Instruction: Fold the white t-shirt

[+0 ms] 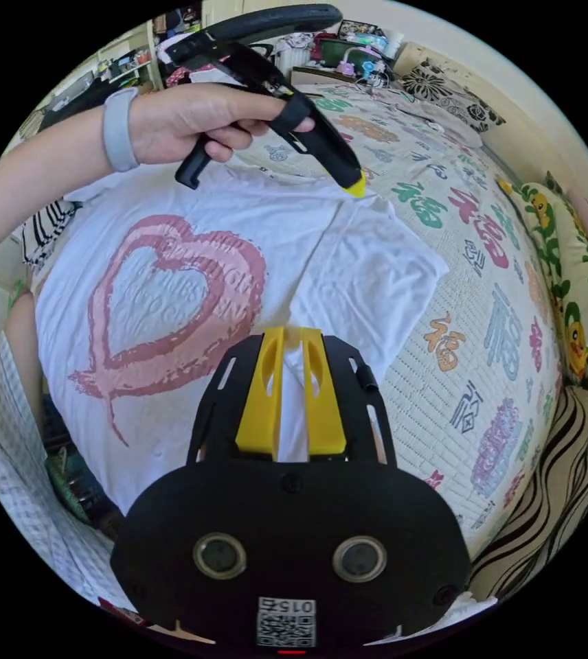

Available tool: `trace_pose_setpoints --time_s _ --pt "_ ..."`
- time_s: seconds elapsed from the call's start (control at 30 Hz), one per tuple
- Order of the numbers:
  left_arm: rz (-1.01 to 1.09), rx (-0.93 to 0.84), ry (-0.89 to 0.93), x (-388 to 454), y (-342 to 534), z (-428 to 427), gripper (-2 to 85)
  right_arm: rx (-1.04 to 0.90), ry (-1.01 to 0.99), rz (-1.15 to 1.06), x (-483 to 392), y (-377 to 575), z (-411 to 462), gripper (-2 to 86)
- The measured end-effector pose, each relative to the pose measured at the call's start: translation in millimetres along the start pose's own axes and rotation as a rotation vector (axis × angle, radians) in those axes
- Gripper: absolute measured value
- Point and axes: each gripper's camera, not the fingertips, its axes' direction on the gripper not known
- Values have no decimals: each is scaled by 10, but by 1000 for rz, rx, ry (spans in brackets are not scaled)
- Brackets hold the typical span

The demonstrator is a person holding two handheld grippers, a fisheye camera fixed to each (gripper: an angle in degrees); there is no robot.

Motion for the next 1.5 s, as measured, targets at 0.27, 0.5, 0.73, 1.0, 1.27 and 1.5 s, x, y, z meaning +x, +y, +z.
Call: trace_pose_setpoints --time_s 0.27,0.5,0.73,1.0,1.27,1.5 --pt "49 -20 -12 62 -198 -123 0 276 -197 324 760 551 -378 0" --pt "30 209 134 -46 118 -1083 -6 447 -337 275 918 984 -846 -2" --pt "-145 91 95 -548 1448 -937 -3 226 -381 64 390 1012 -457 6" --pt "-177 128 20 -725 1504 -915 36 163 -244 176 607 1119 -372 60" --pt "-130 -34 86 -822 883 -260 25 -9 -165 323 1043 1044 77 46" --pt "-84 16 -41 -812 897 -438 14 122 -197 522 1310 1427 143 8"
